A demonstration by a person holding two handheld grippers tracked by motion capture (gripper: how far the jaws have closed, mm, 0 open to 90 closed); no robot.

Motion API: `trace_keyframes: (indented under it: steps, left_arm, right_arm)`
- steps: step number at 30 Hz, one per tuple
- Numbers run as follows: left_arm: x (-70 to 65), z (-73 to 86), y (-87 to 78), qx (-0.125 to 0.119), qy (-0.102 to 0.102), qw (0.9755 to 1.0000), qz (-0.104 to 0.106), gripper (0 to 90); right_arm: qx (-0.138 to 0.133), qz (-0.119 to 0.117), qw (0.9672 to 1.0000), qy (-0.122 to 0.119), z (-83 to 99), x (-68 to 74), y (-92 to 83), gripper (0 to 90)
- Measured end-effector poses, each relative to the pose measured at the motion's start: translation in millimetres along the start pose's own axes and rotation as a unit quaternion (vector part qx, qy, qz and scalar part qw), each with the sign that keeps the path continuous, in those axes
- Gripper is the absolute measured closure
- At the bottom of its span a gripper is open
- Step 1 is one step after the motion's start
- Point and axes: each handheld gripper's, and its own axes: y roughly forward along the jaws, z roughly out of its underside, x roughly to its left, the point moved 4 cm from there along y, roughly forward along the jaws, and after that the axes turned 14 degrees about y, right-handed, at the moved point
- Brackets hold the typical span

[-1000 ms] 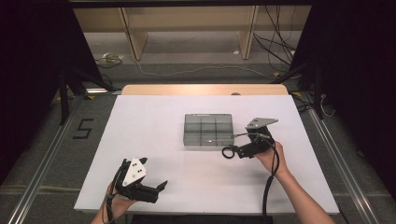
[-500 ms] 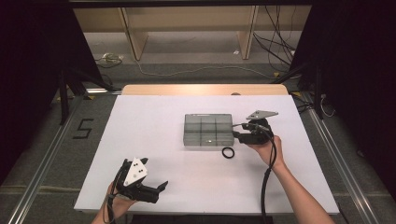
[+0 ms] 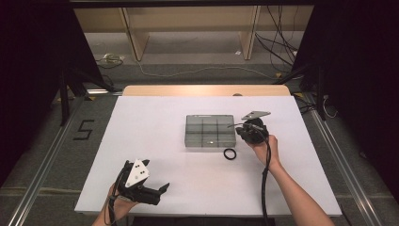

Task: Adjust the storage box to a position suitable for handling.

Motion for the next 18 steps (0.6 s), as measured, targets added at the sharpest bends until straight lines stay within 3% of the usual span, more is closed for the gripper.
trace_keyframes:
  steps: [3, 18]
  left_arm:
    - [0.1, 0.1, -0.1, 0.0, 0.0, 1.0, 0.0, 0.0]
    - [0.3, 0.1, 0.1, 0.001, 0.005, 1.0, 0.002, 0.0]
  right_arm:
    - [0.006, 0.014, 0.9999, 0.001, 1.2, -2.3, 6.6, 90.0]
    - [0.012, 0.016, 0.9998, 0.005, 2.5, -1.8, 11.6, 90.0]
